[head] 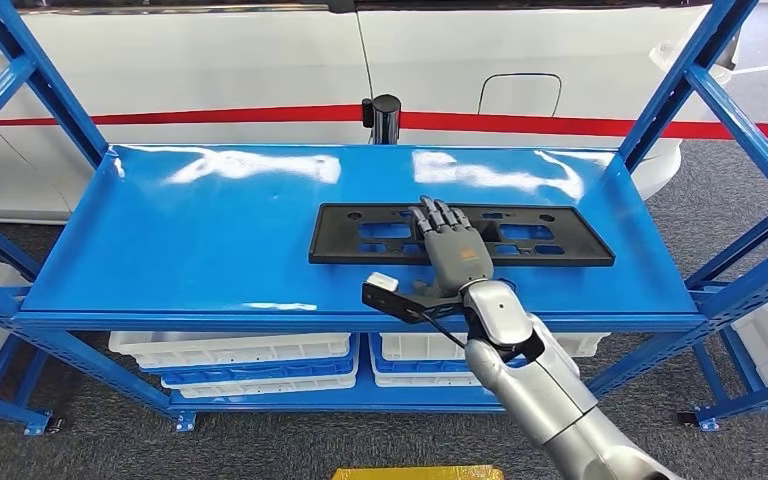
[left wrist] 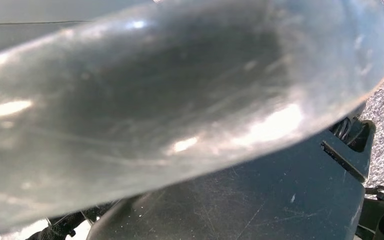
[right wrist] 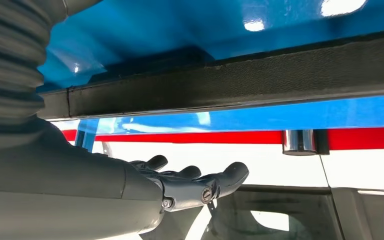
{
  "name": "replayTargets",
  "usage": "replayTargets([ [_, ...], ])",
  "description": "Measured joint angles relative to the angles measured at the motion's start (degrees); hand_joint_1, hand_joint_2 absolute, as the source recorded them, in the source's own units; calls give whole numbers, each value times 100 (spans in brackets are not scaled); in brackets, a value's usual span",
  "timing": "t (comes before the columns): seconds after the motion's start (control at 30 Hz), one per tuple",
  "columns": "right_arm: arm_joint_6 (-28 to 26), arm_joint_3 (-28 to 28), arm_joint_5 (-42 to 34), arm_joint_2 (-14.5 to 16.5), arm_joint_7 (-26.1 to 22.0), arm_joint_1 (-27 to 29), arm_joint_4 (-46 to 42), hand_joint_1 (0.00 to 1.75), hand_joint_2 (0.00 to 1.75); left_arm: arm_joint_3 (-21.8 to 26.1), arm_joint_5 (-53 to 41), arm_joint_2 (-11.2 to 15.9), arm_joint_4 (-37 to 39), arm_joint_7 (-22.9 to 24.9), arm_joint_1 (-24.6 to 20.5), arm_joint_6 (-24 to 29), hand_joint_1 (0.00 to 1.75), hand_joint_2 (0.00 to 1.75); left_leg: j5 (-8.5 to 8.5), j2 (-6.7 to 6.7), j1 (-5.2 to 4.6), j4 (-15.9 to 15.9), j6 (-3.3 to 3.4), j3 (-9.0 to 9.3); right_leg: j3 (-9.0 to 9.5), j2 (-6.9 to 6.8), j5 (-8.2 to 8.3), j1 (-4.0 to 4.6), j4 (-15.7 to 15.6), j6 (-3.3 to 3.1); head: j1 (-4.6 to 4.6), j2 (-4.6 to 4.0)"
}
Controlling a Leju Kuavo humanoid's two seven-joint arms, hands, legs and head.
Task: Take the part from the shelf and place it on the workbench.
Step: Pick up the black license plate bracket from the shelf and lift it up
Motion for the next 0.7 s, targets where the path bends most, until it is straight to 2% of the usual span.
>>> replayTargets([
  [0.17,1,28,7,0,3,-55,79,2,175,3,-1,1,0,0,0,0,0,0,0,0,0,0,0,0,0,0,0,0,0,0,0,0],
  [0.3,64,49,184,-2,150,-92,127,174,175,22,-20,1,0,0,1,0,0,0,0,0,0,0,0,1,-1,0,0,0,0,0,0,0],
  [0.47,148,1,506,-45,538,-46,199,175,175,158,-80,1,-1,1,13,30,0,0,0,0,0,1,0,1,-1,-1,0,0,0,0,-1,0],
  [0.7,56,-353,628,-97,685,221,96,175,175,328,-371,85,-237,301,128,164,0,0,0,0,-1,1,-1,0,-4,0,0,-1,-1,0,-1,0],
])
